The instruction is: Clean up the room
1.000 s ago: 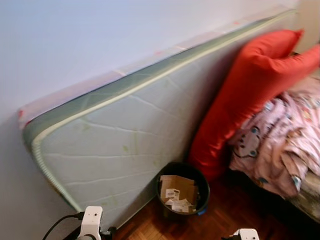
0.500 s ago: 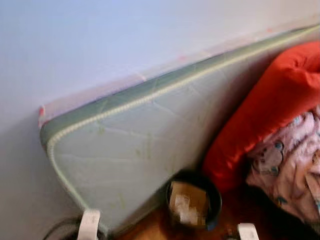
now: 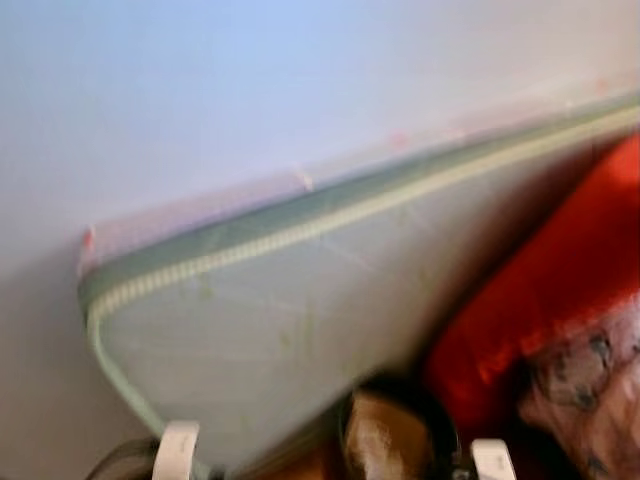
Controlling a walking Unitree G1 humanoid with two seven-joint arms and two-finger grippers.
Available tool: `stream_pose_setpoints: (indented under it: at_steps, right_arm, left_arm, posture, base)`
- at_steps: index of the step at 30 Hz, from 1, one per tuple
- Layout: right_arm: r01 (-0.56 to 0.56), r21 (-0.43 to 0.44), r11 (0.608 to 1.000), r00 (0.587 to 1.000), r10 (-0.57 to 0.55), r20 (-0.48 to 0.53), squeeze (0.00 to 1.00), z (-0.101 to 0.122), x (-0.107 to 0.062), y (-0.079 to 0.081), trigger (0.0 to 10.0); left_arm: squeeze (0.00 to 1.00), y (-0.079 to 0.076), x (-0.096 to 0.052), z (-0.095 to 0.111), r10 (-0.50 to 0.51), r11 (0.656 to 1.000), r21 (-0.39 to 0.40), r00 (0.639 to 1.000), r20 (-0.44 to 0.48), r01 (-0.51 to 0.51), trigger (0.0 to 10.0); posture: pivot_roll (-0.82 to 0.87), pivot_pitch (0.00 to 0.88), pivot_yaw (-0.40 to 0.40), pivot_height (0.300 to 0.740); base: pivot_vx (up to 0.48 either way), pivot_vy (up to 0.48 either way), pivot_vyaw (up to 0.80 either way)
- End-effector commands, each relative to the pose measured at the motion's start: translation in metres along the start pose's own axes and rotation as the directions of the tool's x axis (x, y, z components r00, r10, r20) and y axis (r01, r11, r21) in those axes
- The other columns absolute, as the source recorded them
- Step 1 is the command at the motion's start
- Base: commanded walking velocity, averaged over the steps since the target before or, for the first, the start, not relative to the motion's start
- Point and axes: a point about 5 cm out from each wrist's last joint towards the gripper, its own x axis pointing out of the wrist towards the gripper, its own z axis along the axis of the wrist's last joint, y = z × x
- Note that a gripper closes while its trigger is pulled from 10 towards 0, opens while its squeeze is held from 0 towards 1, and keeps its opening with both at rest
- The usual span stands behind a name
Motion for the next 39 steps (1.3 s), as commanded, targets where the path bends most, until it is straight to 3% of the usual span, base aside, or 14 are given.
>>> stream_pose_setpoints:
  at_steps: [1, 10, 16, 24, 35, 38, 39]
  right_arm:
    - [0.019, 0.004, 1.000, 0.999, -0.019, -0.028, 0.00, -0.009, -0.004, -0.007, 10.0]
    - [0.024, 0.027, 0.999, 0.999, -0.023, -0.024, 0.00, -0.010, -0.004, -0.007, 10.0]
    - [0.018, 0.089, 0.996, 0.999, -0.021, 0.034, 0.00, -0.008, -0.004, -0.006, 10.0]
    - [-0.006, 0.084, 0.996, 0.989, -0.006, 0.150, 0.00, 0.002, -0.006, -0.005, 10.0]
    - [-0.010, 0.089, 0.996, 0.974, -0.011, 0.224, 0.00, 0.006, -0.008, -0.006, 10.0]
    - [-0.062, 0.010, 0.998, 0.919, 0.053, 0.390, 0.00, 0.125, 0.013, 0.044, 10.0]
    - [-0.058, 0.005, 0.998, 0.917, 0.052, 0.397, 0.00, 0.129, 0.013, 0.046, 10.0]
  left_arm:
    - [0.00, -0.007, 0.000, -0.004, -0.019, 1.000, 0.001, 1.000, -0.014, 0.019, 10.0]
    - [0.00, -0.007, 0.000, -0.005, -0.021, 1.000, 0.004, 1.000, -0.018, 0.021, 10.0]
    - [0.00, -0.006, 0.000, -0.006, -0.023, 1.000, 0.010, 1.000, -0.021, 0.023, 10.0]
    - [0.00, -0.005, -0.001, -0.007, -0.024, 1.000, 0.017, 0.999, -0.024, 0.024, 10.0]
    - [0.00, -0.005, -0.001, -0.008, -0.024, 1.000, 0.017, 1.000, -0.020, 0.024, 10.0]
    - [0.00, -0.005, -0.001, -0.009, -0.022, 1.000, 0.012, 1.000, -0.019, 0.022, 10.0]
    - [0.00, -0.005, -0.001, -0.009, -0.022, 1.000, 0.012, 1.000, -0.019, 0.022, 10.0]
  posture:
    - [0.02, 0.000, -0.062, 0.709]
    - [0.02, 0.000, -0.062, 0.709]
    - [0.02, 0.000, -0.055, 0.709]
    - [0.01, 0.000, -0.048, 0.709]
    - [0.04, 0.000, -0.050, 0.709]
    - [0.04, 0.000, -0.053, 0.709]
    - [0.05, 0.000, -0.055, 0.709]
  base:
    - [0.000, 0.000, 0.80]
    - [0.000, 0.000, 0.37]
    - [0.000, 0.000, 0.00]
    - [0.000, 0.000, 0.00]
    - [0.000, 0.000, 0.00]
    - [0.000, 0.000, 0.00]
    - [0.000, 0.000, 0.00]
